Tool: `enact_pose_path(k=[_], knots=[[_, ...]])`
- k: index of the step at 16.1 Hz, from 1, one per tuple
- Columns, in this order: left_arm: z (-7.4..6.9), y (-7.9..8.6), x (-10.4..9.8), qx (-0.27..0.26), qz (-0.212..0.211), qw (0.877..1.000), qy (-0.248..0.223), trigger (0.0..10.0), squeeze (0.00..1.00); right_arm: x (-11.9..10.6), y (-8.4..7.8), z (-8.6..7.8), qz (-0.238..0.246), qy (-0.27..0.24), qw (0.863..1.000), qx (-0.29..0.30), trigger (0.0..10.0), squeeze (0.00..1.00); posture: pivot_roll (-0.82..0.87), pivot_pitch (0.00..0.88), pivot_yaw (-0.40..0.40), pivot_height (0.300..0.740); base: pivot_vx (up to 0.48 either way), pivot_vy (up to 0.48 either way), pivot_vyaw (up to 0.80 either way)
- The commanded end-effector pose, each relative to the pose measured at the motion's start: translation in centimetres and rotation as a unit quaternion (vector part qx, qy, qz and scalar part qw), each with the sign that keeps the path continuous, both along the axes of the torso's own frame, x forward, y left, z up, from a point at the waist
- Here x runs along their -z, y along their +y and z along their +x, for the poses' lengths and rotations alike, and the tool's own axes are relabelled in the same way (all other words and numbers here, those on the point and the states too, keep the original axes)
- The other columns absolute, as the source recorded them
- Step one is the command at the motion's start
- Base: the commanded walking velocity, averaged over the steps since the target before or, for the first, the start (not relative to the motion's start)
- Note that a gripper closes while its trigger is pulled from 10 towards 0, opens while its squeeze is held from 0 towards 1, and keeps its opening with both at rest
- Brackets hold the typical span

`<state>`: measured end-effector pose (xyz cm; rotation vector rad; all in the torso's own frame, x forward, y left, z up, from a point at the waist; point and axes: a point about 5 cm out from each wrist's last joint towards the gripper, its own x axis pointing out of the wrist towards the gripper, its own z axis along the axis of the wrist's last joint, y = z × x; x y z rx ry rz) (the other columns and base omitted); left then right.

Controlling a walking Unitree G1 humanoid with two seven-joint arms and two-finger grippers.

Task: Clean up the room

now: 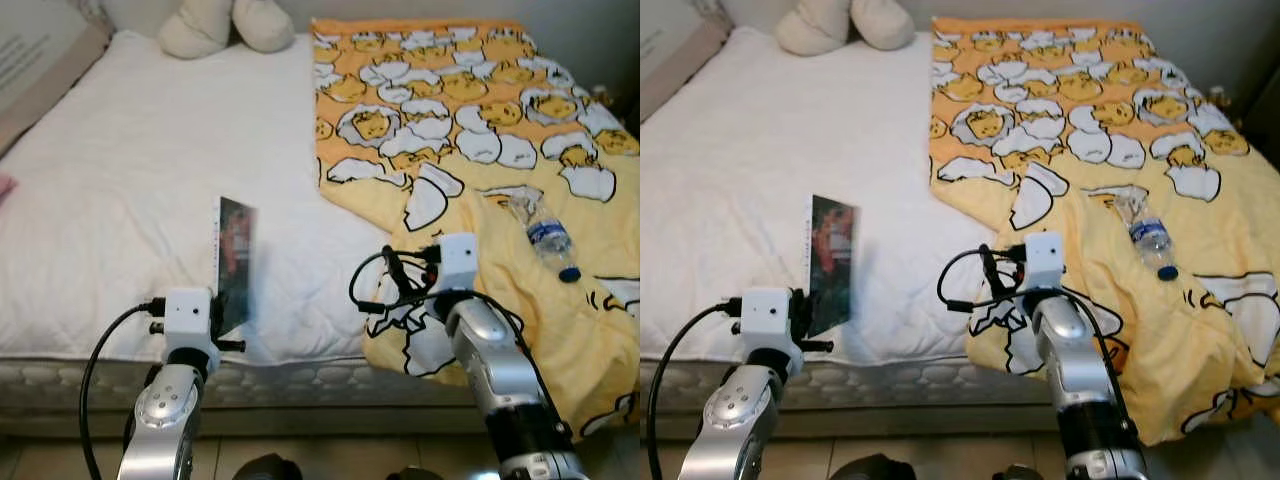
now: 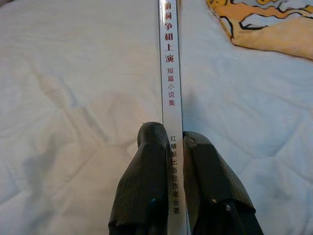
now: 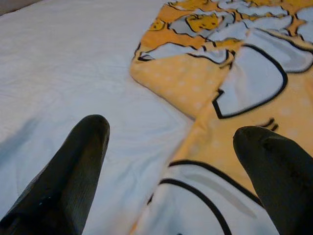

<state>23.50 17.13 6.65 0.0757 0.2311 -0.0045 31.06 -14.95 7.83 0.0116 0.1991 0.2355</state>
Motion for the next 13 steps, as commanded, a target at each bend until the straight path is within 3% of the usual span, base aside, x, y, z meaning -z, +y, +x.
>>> enact_pose_path(k=[1, 3, 6, 9, 13], knots=[[1.2, -0.9, -1.9, 0.018, 0.014, 0.999, -0.044, 0.0, 0.0, -0.2, -0.1, 0.4, -0.006, -0.006, 1.0, -0.005, 10.0, 0.0, -0.07, 0.0, 0.018, 0.74, 0.0, 0.0, 0.42], [2.0, -2.4, -2.1, 0.033, 0.009, 0.998, -0.05, 0.0, 0.0, 0.2, -0.4, 0.7, -0.019, 0.004, 1.0, -0.016, 10.0, 0.0, -0.03, 0.0, -0.051, 0.74, 0.0, 0.0, 0.41], [1.8, -3.2, -2.5, 0.054, 0.011, 0.996, -0.069, 0.0, 0.0, 0.5, 0.7, 1.2, -0.03, 0.007, 0.999, -0.032, 10.0, 0.0, 0.01, 0.0, -0.081, 0.74, 0.0, 0.0, 0.27], [1.8, -2.8, -2.5, 0.043, 0.02, 0.996, -0.069, 0.0, 0.0, 0.4, 1.9, 1.8, -0.025, 0.0, 0.999, -0.04, 10.0, 0.0, 0.04, 0.0, -0.082, 0.74, 0.0, 0.0, 0.0], [2.8, -1.6, -2.9, 0.029, 0.013, 0.997, -0.073, 0.0, 0.0, 0.2, 2.1, 2.0, -0.013, -0.023, 0.999, -0.024, 10.0, 0.0, 0.0, 0.0, -0.026, 0.74, 0.0, 0.441, 0.0]])
